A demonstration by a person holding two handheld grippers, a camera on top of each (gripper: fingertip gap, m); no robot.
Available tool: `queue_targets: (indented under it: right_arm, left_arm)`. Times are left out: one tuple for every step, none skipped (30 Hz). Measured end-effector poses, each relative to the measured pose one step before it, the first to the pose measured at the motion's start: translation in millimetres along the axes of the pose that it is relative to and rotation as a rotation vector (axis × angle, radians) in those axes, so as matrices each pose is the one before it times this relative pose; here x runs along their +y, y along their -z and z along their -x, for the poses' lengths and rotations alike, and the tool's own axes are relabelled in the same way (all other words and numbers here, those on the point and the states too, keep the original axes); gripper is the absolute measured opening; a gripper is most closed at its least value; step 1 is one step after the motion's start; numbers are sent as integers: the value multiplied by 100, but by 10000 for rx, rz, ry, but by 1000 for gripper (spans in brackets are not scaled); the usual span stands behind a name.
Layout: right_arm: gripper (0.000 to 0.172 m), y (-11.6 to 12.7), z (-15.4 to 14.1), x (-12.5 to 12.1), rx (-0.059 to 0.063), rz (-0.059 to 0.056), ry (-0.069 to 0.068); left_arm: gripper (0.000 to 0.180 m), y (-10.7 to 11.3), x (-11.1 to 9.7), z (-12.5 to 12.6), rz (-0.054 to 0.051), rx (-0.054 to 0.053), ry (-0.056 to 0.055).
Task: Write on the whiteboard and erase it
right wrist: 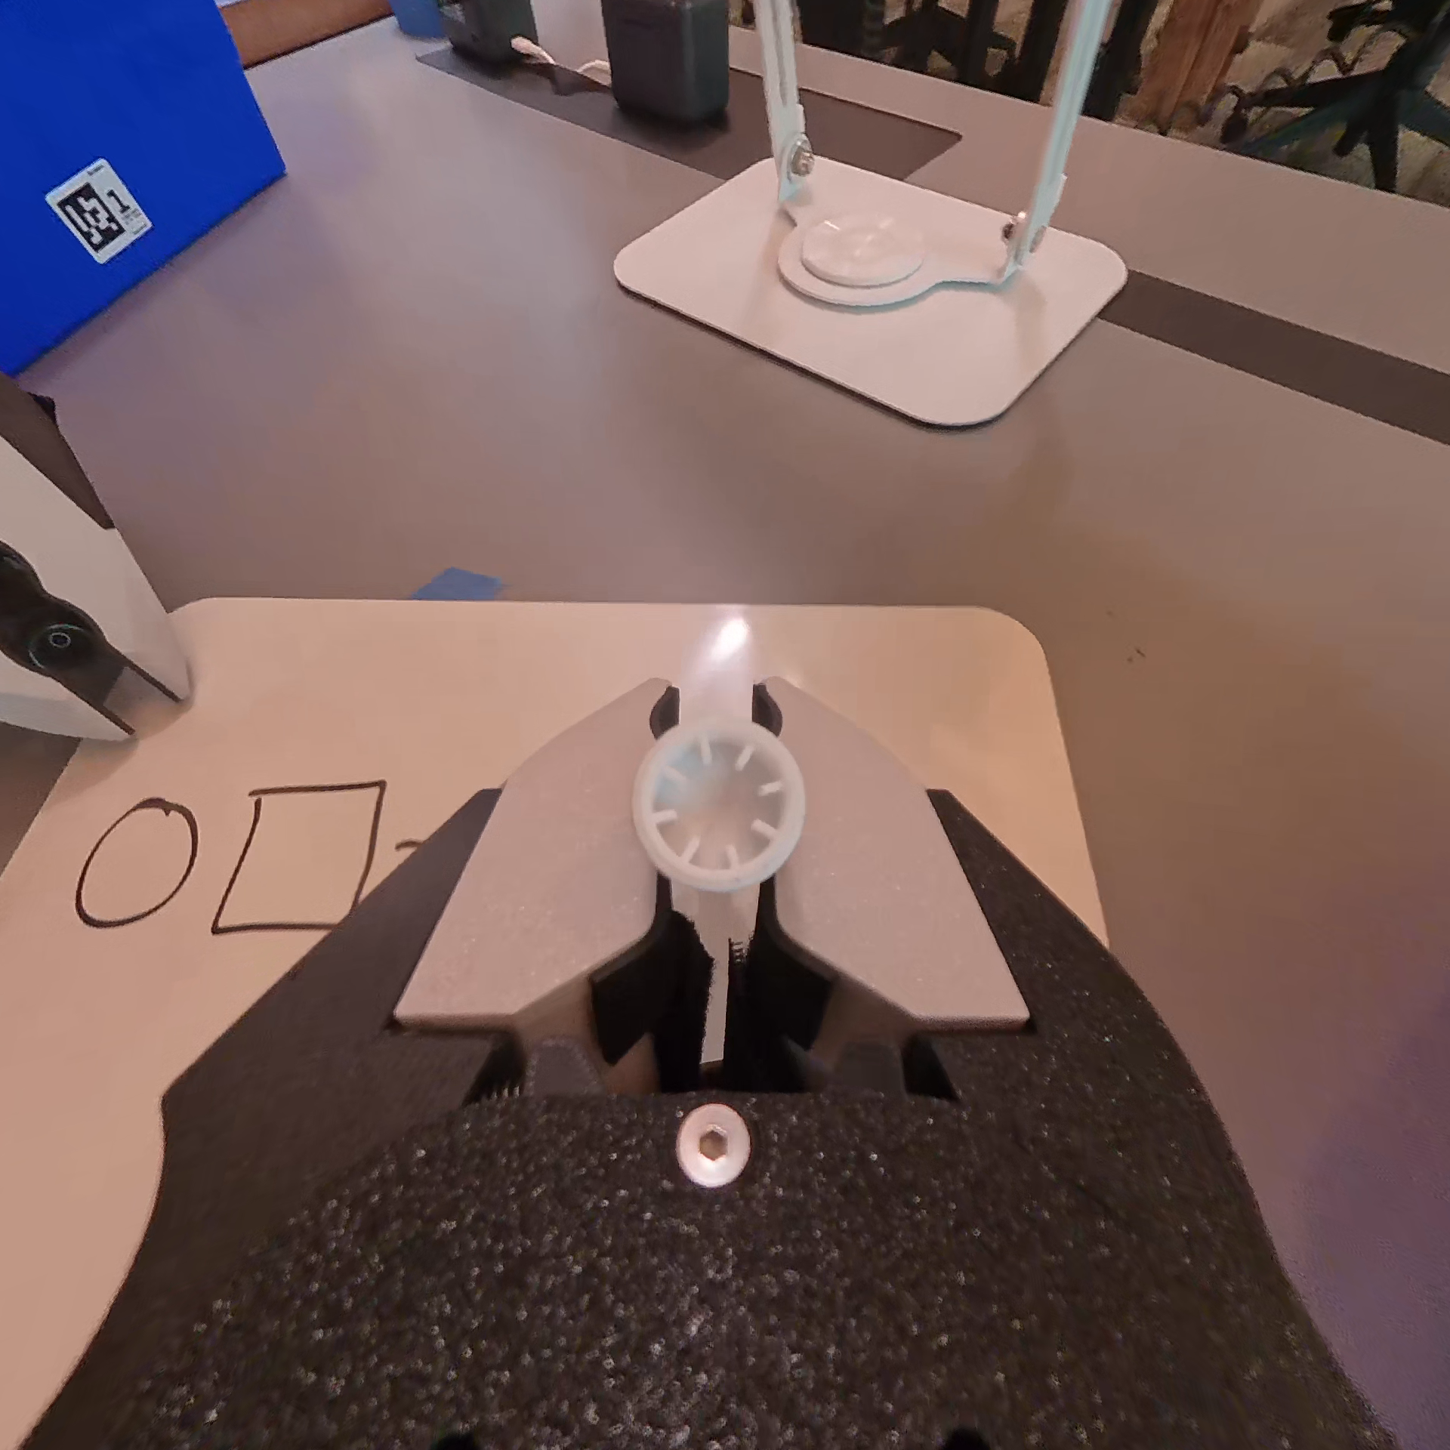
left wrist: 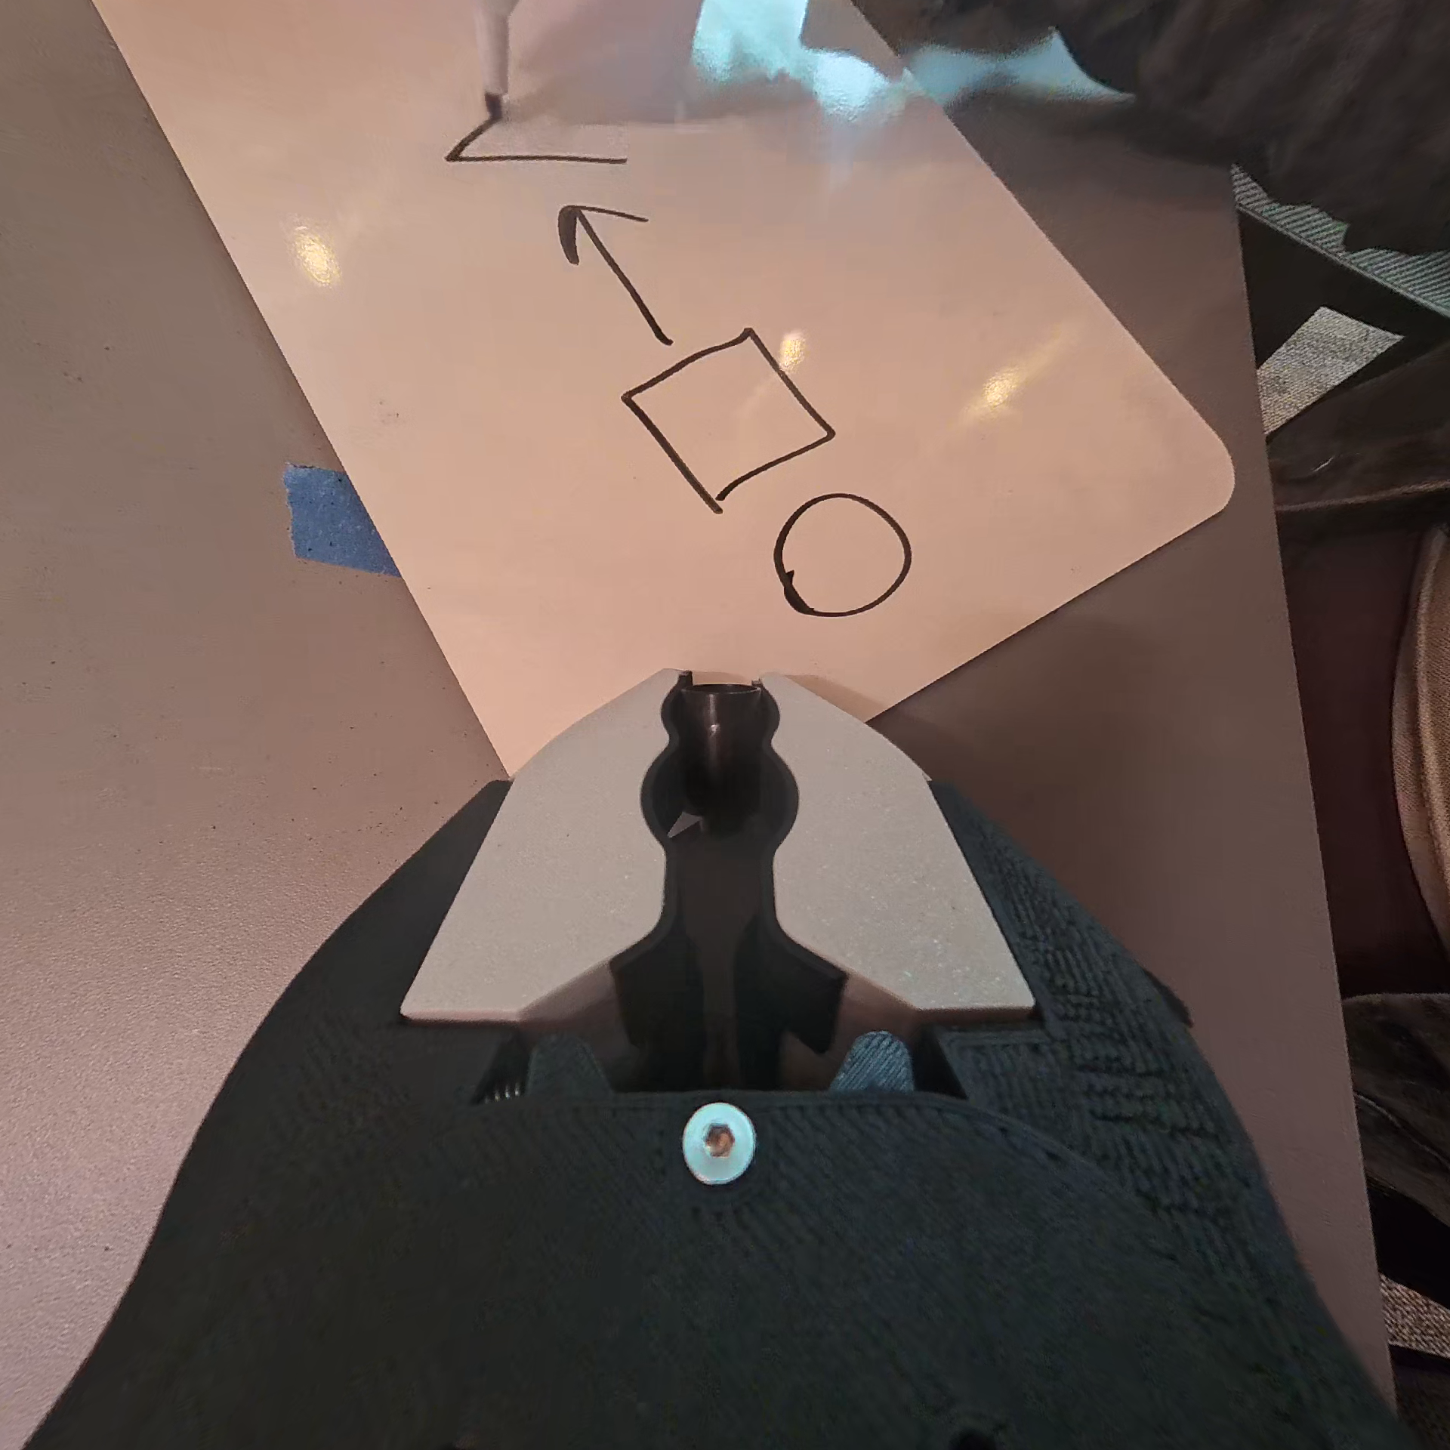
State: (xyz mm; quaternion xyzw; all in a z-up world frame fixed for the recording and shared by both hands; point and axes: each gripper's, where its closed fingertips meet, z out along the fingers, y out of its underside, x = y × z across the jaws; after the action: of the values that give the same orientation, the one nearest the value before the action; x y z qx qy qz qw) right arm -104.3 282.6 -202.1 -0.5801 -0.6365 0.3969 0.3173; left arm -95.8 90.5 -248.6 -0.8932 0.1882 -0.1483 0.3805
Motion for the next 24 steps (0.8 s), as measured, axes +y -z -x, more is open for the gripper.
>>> queue_targets:
  right_arm:
    - [19, 505, -359, 278, 109, 30, -64]
    - [19, 487, -413, 257, 132, 43, -58]
    - [19, 432, -449, 245, 137, 49, -63]
    - [19, 345, -386, 199, 106, 49, -60]
    - [19, 240, -300, 134, 69, 37, -46]
    - [19, 110, -184, 61, 35, 20, -19]
    - [19, 36, -74, 31, -2, 17, -3]
    - [19, -14, 19, -17, -10, 16, 17]
    - [19, -31, 52, -14, 10, 25, 44]
    - [18, -38, 139, -8, -19, 34, 58]
    - [18, -36, 299, 5, -110, 33, 28]
    - [18, -32, 398, 8, -128, 28, 34]
    - [18, -13, 400, 30, -71, 45, 83]
    - [18, 4, 467, 49, -98, 69, 79]
    - [18, 7, 569, 50, -147, 68, 53]
    - [19, -24, 625, 40, -158, 46, 64]
    - [18, -15, 626, 34, -146, 43, 73]
    - [19, -26, 589, 24, -136, 42, 61]
    - [19, -50, 575, 14, -149, 21, 45]
    - [19, -72, 562, -2, -162, 7, 28]
    - [19, -37, 367, 22, -90, 29, 32]
    - [19, -7, 83, -8, 35, 22, 68]
    - [19, 55, -37, -230, 15, -184, -5]
    - [19, 226, -12, -821, -79, -653, -157]
  left_arm:
    - [15, 0, 0, 4, 0, -2, -2]
    - [15, -3, -1, 1, 1, -5, -4]
    - [15, 3, -3, 0, 4, -15, -18]
    - [15, -1, 4, 1, 2, -10, -13]
    - [15, -4, 8, -2, -2, 5, 7]
    - [15, -3, -5, -6, -1, 9, 11]
    - [15, 7, 3, 5, -1, 6, 7]
    - [15, 2, -1, -4, -2, 6, 7]
    - [15, 1, -4, 8, -2, 7, 8]
    - [15, 2, -2, -6, -4, 7, 7]
    - [15, -5, -9, 3, -3, 6, 4]
    - [15, 3, 0, 4, -2, 3, 2]
    - [15, 3, 1, 3, -1, 3, 2]
    - [14, -4, 6, 5, -3, 3, 2]
    - [15, 3, -9, -8, 0, -1, -2]
    - [15, 1, 1, 11, 1, -5, -5]
    - [15, -1, 3, -6, 1, -7, -9]
    - [15, 3, -8, 4, 1, -7, -8]
    - [14, 3, 6, 1, 1, -7, -8]
    - [14, -4, -1, 2, 1, -5, -6]
    - [15, 1, 1, 4, 1, -2, -2]
    - [14, 10, -1, -3, 1, -5, -7]
    - [14, 6, -3, 36, 2, -38, -13]
    - [14, 13, -25, 218, -16, -183, 0]
